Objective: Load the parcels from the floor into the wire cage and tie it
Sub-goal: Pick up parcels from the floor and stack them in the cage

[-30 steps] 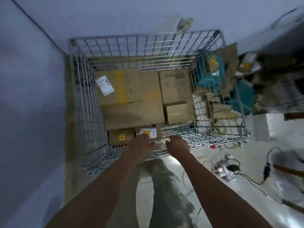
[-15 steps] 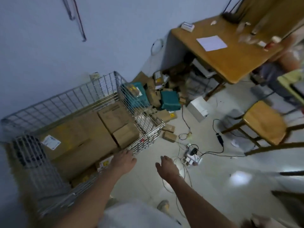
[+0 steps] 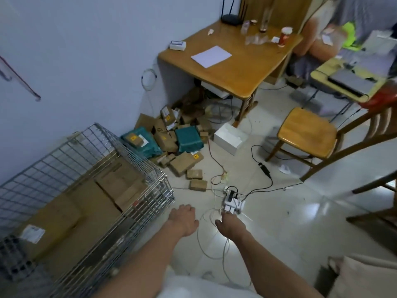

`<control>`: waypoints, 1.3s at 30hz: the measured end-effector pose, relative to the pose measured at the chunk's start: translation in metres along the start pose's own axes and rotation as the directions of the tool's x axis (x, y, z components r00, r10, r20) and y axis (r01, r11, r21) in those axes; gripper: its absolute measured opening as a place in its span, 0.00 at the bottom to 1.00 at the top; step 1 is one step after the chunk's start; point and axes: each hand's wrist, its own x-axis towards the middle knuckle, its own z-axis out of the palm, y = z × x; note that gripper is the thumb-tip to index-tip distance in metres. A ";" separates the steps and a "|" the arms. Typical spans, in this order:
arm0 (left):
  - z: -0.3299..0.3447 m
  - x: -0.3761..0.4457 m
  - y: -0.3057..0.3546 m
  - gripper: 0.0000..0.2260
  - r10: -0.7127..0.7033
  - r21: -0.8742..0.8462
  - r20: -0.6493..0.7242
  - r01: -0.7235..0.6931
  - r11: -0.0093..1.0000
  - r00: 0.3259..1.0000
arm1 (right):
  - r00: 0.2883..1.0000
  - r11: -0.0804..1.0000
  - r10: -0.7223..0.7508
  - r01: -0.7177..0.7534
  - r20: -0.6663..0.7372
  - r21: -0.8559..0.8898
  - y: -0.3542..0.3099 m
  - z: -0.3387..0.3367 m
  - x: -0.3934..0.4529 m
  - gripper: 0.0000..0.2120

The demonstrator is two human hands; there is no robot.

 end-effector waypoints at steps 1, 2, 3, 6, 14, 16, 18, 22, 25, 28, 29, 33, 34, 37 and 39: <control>-0.007 0.006 0.011 0.25 0.014 0.017 -0.004 -0.014 1.000 1.000 | 1.000 1.000 0.012 -0.012 0.011 0.011 -0.001 -0.002 0.007 0.24; -0.014 0.011 0.020 0.25 0.025 0.021 -0.009 -0.024 0.999 1.000 | 1.000 1.000 0.012 -0.012 0.015 0.021 -0.007 -0.004 0.015 0.24; -0.021 0.018 0.026 0.25 0.037 0.023 -0.018 -0.037 0.999 0.999 | 1.000 1.000 -0.004 0.003 0.019 0.025 -0.014 -0.005 0.023 0.23; -0.032 0.040 0.022 0.24 0.048 0.052 0.001 -0.048 0.997 0.999 | 0.997 0.997 -0.076 0.075 0.031 0.022 -0.040 -0.009 0.048 0.19; -0.084 0.142 -0.057 0.23 -0.017 0.034 0.039 0.016 0.999 0.999 | 0.999 0.999 0.029 -0.030 0.017 0.035 -0.059 -0.052 0.129 0.20; -0.094 0.162 -0.075 0.23 -0.026 -0.011 0.042 0.027 1.000 0.999 | 0.997 0.998 0.055 -0.055 0.050 0.008 -0.067 -0.070 0.145 0.20; -0.104 0.186 -0.094 0.23 -0.023 -0.021 0.046 0.024 0.999 0.999 | 0.996 0.998 0.064 -0.063 0.059 -0.004 -0.078 -0.089 0.166 0.19; -0.113 0.237 -0.124 0.23 -0.019 -0.049 0.081 0.023 0.999 0.997 | 0.998 0.999 0.046 -0.045 0.045 -0.009 -0.090 -0.121 0.207 0.18; -0.112 0.271 -0.140 0.24 -0.049 -0.102 0.150 0.064 0.993 0.987 | 0.997 0.999 0.018 -0.016 0.069 -0.038 -0.090 -0.139 0.242 0.20; -0.119 0.315 -0.158 0.23 -0.076 -0.174 0.163 0.104 0.979 0.984 | 0.994 0.994 0.009 0.003 0.113 -0.105 -0.092 -0.152 0.301 0.23; -0.122 0.327 -0.162 0.23 -0.093 -0.231 0.175 0.132 0.964 0.980 | 0.991 0.991 -0.008 0.026 0.134 -0.131 -0.096 -0.155 0.321 0.23; -0.124 0.383 -0.182 0.20 -0.211 -0.384 0.195 0.273 0.882 0.958 | 0.968 0.981 -0.071 0.112 0.242 -0.158 -0.118 -0.158 0.405 0.23; -0.118 0.408 -0.188 0.20 -0.229 -0.433 0.193 0.293 0.853 0.954 | 0.966 0.979 -0.084 0.127 0.246 -0.161 -0.123 -0.158 0.434 0.23; -0.101 0.463 -0.207 0.18 -0.263 -0.488 0.145 0.300 0.819 0.954 | 0.977 0.987 -0.080 0.106 0.198 -0.122 -0.132 -0.159 0.496 0.22; -0.067 0.513 -0.225 0.17 -0.219 -0.559 0.278 0.343 0.755 0.935 | 0.977 0.987 -0.076 0.103 0.201 -0.127 -0.133 -0.148 0.545 0.20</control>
